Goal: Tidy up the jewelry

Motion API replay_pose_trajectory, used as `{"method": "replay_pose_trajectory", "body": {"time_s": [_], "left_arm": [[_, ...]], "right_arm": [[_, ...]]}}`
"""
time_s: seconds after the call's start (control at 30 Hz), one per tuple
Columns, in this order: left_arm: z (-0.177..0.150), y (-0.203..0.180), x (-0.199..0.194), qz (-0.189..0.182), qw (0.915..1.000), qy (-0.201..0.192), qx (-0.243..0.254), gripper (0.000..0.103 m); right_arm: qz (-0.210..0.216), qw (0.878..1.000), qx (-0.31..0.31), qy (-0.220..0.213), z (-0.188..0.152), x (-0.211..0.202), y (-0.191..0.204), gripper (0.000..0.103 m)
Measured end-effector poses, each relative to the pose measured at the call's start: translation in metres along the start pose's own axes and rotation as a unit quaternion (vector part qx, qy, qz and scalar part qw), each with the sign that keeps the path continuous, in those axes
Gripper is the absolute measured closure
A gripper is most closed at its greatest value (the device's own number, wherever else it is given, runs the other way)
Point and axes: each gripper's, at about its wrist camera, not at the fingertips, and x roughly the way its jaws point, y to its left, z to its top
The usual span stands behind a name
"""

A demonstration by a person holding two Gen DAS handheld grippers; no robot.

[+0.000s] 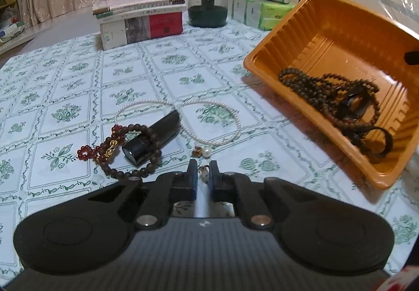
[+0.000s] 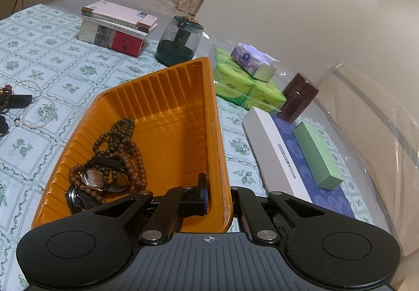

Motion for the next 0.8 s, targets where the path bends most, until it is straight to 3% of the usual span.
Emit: {"method": "replay_pose_trajectory", "body": {"time_s": [0.13, 0.4, 0.73, 0.77, 0.8], "left_arm": [[0.009, -0.016, -0.013, -0.025, 0.9996, -0.016, 0.004, 0.096], [0.028, -0.073, -0.023, -0.119, 0.9919, -0.039, 0.024, 0.096], [0.026, -0.120, -0.021, -0.185, 0.9811, -0.028, 0.047, 0.096], [0.026, -0.122, -0.020, -0.191, 0.9802, -0.025, 0.048, 0.095], [0.024, -0.124, -0.021, -0.191, 0.9800, -0.025, 0.050, 0.086]], "right_arm": [[0.000, 1.000, 0.001, 0.000, 0.000, 0.001, -0.001, 0.099], [0.000, 1.000, 0.001, -0.001, 0.002, 0.000, 0.001, 0.099], [0.001, 1.000, 0.002, -0.002, 0.002, -0.001, 0.002, 0.099], [0.001, 1.000, 0.002, -0.003, 0.002, -0.001, 0.002, 0.099], [0.002, 1.000, 0.002, -0.002, 0.002, -0.001, 0.001, 0.099]]}}
